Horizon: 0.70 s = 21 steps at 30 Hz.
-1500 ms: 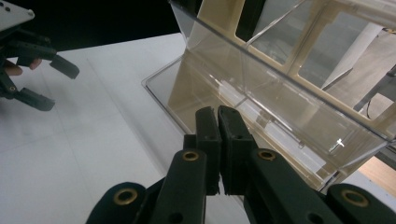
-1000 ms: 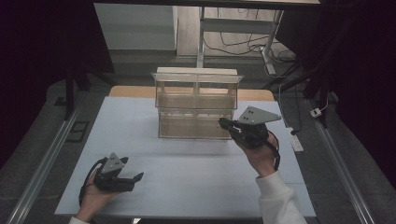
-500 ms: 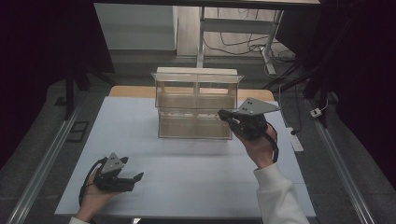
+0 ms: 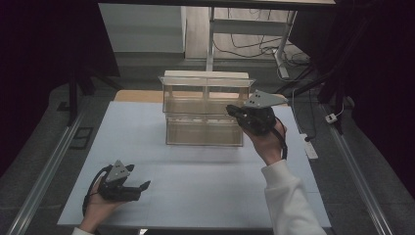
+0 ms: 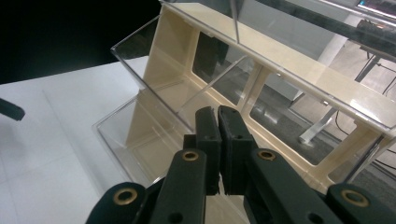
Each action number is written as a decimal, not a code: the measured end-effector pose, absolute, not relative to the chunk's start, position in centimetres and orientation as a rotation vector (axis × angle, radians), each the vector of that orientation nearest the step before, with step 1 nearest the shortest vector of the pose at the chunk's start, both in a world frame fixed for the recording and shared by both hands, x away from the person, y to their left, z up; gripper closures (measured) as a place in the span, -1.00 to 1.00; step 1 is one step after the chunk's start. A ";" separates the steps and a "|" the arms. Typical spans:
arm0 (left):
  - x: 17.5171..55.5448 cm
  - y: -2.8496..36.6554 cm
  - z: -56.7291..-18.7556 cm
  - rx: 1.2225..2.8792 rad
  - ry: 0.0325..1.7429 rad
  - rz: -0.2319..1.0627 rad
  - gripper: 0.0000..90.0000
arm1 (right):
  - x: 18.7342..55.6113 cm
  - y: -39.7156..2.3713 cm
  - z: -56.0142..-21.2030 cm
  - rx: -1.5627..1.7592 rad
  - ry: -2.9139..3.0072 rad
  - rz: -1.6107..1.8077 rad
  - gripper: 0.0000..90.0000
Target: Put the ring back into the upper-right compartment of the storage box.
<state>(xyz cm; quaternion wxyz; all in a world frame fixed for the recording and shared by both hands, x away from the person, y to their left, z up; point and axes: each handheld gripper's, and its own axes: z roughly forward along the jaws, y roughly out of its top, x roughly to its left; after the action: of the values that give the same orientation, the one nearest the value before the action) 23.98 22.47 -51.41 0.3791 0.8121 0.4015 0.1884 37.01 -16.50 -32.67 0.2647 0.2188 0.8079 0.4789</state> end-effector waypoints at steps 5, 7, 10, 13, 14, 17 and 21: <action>24.0 22.4 -51.4 2.075 1.025 0.481 -0.61 | 38.2 -16.3 -32.6 0.613 2.181 1.285 0.94; 24.0 22.4 -51.5 2.077 1.029 0.479 -0.61 | 38.8 -16.3 -32.5 0.635 2.173 1.305 0.94; 24.0 22.3 -51.5 2.076 1.026 0.476 -0.61 | 39.6 -16.0 -32.0 0.661 2.162 1.341 0.94; 24.0 22.4 -51.5 2.076 1.027 0.478 -0.61 | 40.3 -15.8 -31.9 0.672 2.162 1.318 0.94; 24.0 22.5 -51.5 2.077 1.028 0.478 -0.61 | 40.5 -15.8 -32.0 0.682 2.160 1.316 0.94; 24.0 22.5 -51.5 2.077 1.027 0.479 -0.61 | 41.2 -15.8 -32.4 0.708 2.165 1.292 0.94; 24.0 22.5 -51.5 2.076 1.027 0.477 -0.61 | 41.8 -15.8 -32.9 0.727 2.176 1.269 0.94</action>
<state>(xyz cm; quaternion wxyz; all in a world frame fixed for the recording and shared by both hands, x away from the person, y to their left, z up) 24.01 22.49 -51.51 0.3788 0.8124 0.4021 0.1866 41.84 -15.76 -32.86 0.2569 0.2678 0.8022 0.4678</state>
